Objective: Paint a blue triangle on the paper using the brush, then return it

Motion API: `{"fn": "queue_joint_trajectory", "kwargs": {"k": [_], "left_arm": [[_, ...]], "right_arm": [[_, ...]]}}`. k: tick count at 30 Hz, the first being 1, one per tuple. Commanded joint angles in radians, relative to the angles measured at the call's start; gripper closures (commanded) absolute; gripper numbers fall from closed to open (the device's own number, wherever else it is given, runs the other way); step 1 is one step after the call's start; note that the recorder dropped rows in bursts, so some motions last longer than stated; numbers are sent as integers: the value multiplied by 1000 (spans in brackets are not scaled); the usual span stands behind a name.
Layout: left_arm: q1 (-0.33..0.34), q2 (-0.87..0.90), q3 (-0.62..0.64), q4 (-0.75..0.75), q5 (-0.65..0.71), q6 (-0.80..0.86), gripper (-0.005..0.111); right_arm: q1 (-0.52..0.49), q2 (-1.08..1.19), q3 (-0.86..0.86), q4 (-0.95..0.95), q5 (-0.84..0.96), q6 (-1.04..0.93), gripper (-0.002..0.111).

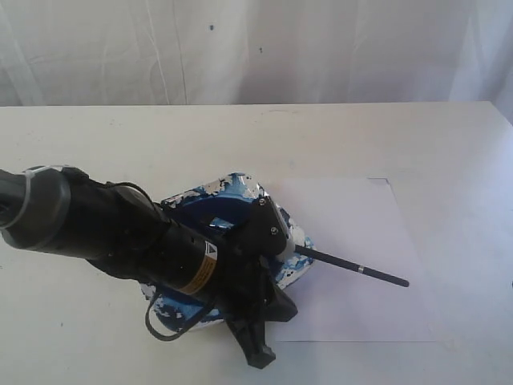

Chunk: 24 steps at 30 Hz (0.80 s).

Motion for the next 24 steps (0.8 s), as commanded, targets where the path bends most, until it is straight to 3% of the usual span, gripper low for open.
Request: {"fn": "queue_joint_trajectory", "kwargs": {"k": [1, 11, 18, 24], "left_arm": [[-3, 34, 1, 2, 5, -12, 107], [-3, 42, 1, 2, 9, -8, 107], [-3, 42, 1, 2, 9, -8, 107], [-3, 42, 1, 2, 9, -8, 107]], "right_arm": [[3, 62, 5, 20, -19, -6, 108], [3, 203, 5, 91, -21, -3, 108], [3, 270, 5, 205, -136, -2, 108], [3, 274, -112, 199, -68, -143, 108]]}}
